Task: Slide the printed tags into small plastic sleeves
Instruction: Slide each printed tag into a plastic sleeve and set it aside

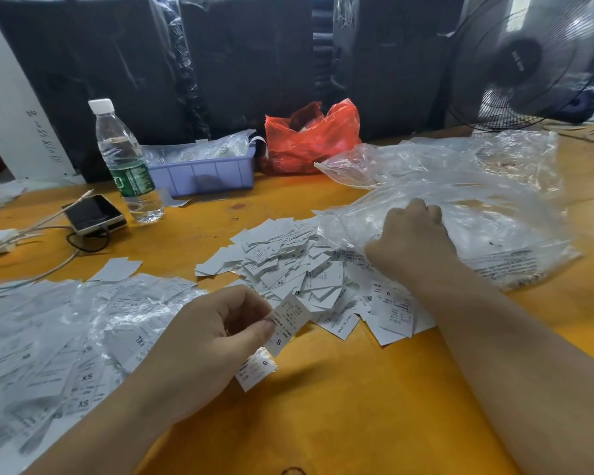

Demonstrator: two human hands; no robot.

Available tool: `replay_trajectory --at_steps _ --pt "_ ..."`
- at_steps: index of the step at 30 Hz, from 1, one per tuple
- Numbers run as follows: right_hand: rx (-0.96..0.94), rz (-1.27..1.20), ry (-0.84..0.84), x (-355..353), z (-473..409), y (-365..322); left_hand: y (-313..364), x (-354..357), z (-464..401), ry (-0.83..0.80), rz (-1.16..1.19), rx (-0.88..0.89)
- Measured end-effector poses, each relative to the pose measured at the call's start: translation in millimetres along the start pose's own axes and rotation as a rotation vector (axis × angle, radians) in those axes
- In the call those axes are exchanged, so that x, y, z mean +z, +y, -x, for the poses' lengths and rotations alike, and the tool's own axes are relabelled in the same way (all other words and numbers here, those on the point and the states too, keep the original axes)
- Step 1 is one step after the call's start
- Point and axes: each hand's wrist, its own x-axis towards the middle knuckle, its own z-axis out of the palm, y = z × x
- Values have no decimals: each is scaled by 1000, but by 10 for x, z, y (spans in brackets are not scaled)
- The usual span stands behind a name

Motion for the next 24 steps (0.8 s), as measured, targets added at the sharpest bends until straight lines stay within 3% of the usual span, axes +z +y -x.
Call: replay_trajectory --at_steps 3,8,11,15,20,24 --pt "-55 -58 56 -25 12 -9 4 -3 0 2 4 -1" --pt "-229 -171 285 -86 71 -74 9 2 7 4 14 13" --pt "-339 -225 302 -100 116 -126 16 2 19 -7 18 17" --pt "-284 -236 241 -92 85 -78 7 -2 20 -4 11 26" --pt "-160 -258 359 -123 7 61 30 4 30 -5 30 39" --pt "-149 -187 355 -124 -11 87 32 0 37 -5 30 38"
